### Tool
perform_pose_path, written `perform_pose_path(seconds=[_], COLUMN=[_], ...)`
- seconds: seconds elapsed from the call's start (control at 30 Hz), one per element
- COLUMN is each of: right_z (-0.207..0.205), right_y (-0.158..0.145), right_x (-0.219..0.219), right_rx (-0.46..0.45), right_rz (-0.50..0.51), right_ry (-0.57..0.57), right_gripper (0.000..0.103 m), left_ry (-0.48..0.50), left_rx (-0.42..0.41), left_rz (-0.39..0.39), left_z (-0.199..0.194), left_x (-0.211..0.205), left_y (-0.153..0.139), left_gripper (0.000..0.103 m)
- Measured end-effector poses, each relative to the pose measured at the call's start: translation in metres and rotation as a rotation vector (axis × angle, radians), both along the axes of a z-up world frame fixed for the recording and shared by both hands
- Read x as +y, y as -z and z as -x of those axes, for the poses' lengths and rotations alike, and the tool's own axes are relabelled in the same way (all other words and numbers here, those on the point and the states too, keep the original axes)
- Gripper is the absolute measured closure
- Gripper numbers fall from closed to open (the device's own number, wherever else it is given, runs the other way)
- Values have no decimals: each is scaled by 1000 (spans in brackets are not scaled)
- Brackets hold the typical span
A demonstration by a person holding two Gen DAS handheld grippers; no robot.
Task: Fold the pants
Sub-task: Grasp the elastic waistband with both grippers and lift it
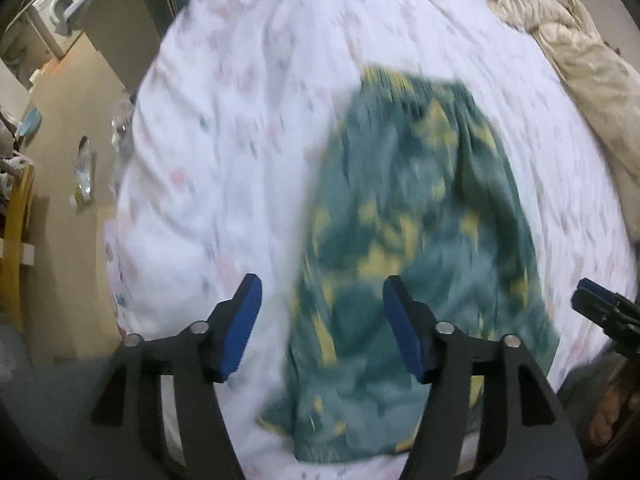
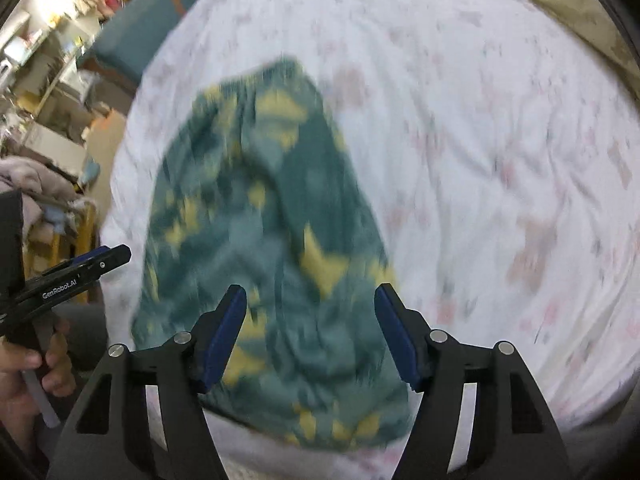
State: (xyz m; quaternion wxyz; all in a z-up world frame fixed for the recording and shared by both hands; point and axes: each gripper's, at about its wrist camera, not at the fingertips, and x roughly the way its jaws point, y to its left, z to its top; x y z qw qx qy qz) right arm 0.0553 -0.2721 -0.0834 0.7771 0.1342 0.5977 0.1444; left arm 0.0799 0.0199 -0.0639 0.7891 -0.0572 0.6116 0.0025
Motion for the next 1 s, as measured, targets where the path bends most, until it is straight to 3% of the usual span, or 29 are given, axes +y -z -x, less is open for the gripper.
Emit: perform_pose_path(seconds=[0.13, 0.23, 0.3, 0.47, 0.53, 0.6, 0.77, 0.8, 0.83, 0.87, 0.9, 0.93, 1.0], right_z=[-45, -87, -116, -174, -191, -207, -225, -226, -226, -227, -228, -227, -224], right_y=[-3, 6, 12, 31, 43, 59, 89, 95, 96, 96, 94, 89, 77], right_x=[-8, -6, 3, 20, 24, 30, 44, 47, 50, 53, 58, 64, 77], right_rx=[-12, -5, -3, -8, 3, 36, 101, 114, 110, 103, 87, 60, 2], right_rz=[-97, -137, -142, -92, -45, -72, -96, -107, -111, -112, -101, -60, 16], right_ry=[40, 45, 44, 60, 94, 106, 37, 21, 6, -12, -31, -53, -121], right_gripper=[34, 34, 34, 34, 34, 34, 34, 37, 41, 55, 75, 75, 84], left_ry=[19, 55, 70, 32, 47, 55, 141, 155, 173, 185, 186, 193, 235], left_rx=[-13, -14, -29, -28, -45, -23, 9, 10, 19, 31, 28, 12, -58], left_rz=[11, 91, 107, 261, 301, 320, 376, 373, 371, 383, 387, 376, 359], left_z=[-52, -86, -108, -161, -174, -180, -184, -185, -186, -187, -187, -186, -181], left_x=[14, 8, 6, 16, 19, 22, 11, 9, 4, 1, -1, -3, -7], left_y=[12, 22, 33, 62, 72, 82, 100, 102, 104, 107, 104, 101, 85], left_gripper=[37, 37, 37, 38, 38, 39, 50, 55, 67, 78, 79, 88, 90])
